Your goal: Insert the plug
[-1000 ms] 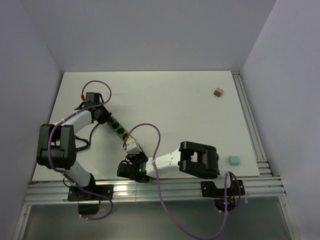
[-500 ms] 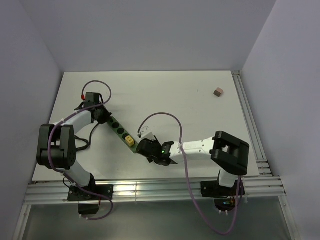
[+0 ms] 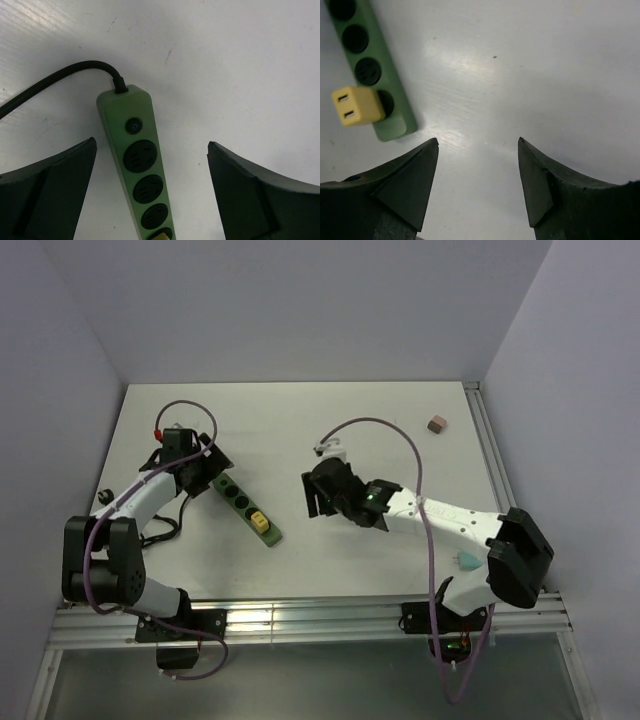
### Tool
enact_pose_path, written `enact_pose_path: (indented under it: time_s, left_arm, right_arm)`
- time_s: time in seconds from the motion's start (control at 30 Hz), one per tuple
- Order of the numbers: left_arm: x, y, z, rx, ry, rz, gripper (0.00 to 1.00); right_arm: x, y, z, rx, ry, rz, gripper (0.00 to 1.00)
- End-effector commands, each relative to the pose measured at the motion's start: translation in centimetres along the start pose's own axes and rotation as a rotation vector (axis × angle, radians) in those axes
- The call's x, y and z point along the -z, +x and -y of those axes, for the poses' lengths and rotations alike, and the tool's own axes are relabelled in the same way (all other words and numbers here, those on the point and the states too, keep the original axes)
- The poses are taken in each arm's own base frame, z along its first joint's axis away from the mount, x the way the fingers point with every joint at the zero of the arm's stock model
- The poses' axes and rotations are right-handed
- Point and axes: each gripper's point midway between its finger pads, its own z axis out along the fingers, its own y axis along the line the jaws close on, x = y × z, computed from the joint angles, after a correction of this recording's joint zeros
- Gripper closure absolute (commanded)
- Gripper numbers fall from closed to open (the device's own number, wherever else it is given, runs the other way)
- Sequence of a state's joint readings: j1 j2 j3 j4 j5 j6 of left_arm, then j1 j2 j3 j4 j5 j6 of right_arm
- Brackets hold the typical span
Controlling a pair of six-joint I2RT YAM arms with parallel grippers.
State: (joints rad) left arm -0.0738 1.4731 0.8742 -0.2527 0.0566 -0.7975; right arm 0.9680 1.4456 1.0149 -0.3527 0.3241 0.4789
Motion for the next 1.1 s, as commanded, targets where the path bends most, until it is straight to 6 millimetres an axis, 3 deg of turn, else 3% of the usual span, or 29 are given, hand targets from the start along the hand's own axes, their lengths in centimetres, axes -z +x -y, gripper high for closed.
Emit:
enact_pose_path:
  time_s: [0.0,0.07,0.1,0.13,0.2,0.23,0.33,0.37,0.5,0.57,0.6,0.67,0.7,0.73,0.77,0.8,0.87,0.9,0.93,0.97,1.0,1.07]
  left_arm:
    - [2.3,-1.4,1.6,-0.014,0.044,0.049,0.00]
    - [3.8,-2.2,2.6,-0.015,0.074,0.078,0.01]
    - [4.4,-2.3,2.7,-0.015,0.077,0.079,0.01]
    - [5.6,-2.9,3.5,-0.017,0.106,0.103,0.01]
    - [7.0,-3.0,4.2,-0.016,0.136,0.115,0.01]
    - [8.3,-2.9,4.9,-0.021,0.166,0.127,0.00]
    - [10.4,-1.8,6.6,-0.044,0.243,0.138,0.00]
    - [10.7,-1.3,7.0,-0.048,0.260,0.133,0.01]
    - [11.8,1.5,8.5,-0.057,0.355,0.052,0.00]
    - [12.3,2.8,9.2,-0.088,0.394,0.012,0.01]
    - [12.5,3.2,9.5,-0.102,0.403,0.007,0.00]
    - [13.1,4.1,10.1,-0.137,0.431,0.001,0.01]
    - [13.5,4.6,10.7,-0.157,0.458,0.000,0.01]
    - [13.9,4.9,10.9,-0.169,0.476,0.005,0.01]
    - [14.3,5.2,11.1,-0.178,0.494,0.003,0.02]
    - [14.9,5.4,11.6,-0.190,0.527,0.009,0.02]
    - [15.4,6.1,11.9,-0.197,0.570,-0.013,0.03]
    - [15.9,6.1,12.2,-0.200,0.596,-0.004,0.03]
    - [16.0,6.3,12.3,-0.197,0.606,-0.009,0.04]
    - [16.3,6.5,12.5,-0.206,0.624,-0.010,0.04]
    - [16.6,6.5,12.7,-0.210,0.640,-0.007,0.05]
    - [16.7,6.5,12.9,-0.227,0.655,0.007,0.05]
  right_arm:
    - [1.4,-3.0,4.1,-0.153,0.049,0.014,0.27]
    - [1.9,-4.0,7.2,-0.253,0.093,0.020,0.12]
    - [2.1,-4.4,8.9,-0.305,0.123,0.026,0.10]
    - [2.6,-5.1,12.5,-0.386,0.197,0.042,0.09]
    - [3.5,-5.2,16.2,-0.482,0.294,0.059,0.08]
    - [4.6,-4.7,19.3,-0.540,0.381,0.058,0.08]
    - [5.8,-3.0,22.2,-0.639,0.453,0.011,0.05]
    - [6.2,-2.4,24.0,-0.689,0.484,0.001,0.06]
    - [5.9,-1.3,27.3,-0.797,0.473,-0.032,0.08]
    - [4.7,-2.1,29.1,-0.812,0.492,-0.007,0.09]
    - [4.5,-4.1,29.9,-0.800,0.500,0.036,0.09]
    - [2.7,-4.9,32.3,-0.774,0.590,0.025,0.08]
    - [2.8,-7.9,33.4,-0.758,0.610,0.079,0.08]
    - [0.9,-7.6,34.5,-0.746,0.646,0.040,0.08]
    - [0.2,-8.5,35.2,-0.717,0.648,0.046,0.07]
    - [0.0,-10.7,36.2,-0.700,0.663,0.093,0.06]
    - [-2.3,-10.6,37.7,-0.668,0.705,0.048,0.05]
    - [-2.4,-12.5,38.7,-0.657,0.730,0.081,0.05]
    - [-3.9,-11.1,40.7,-0.668,0.772,0.030,0.05]
    - [-4.3,-10.9,41.3,-0.646,0.792,-0.001,0.05]
    - [-4.5,-12.2,42.0,-0.635,0.808,0.021,0.05]
    - [-5.9,-11.5,43.3,-0.606,0.850,-0.012,0.06]
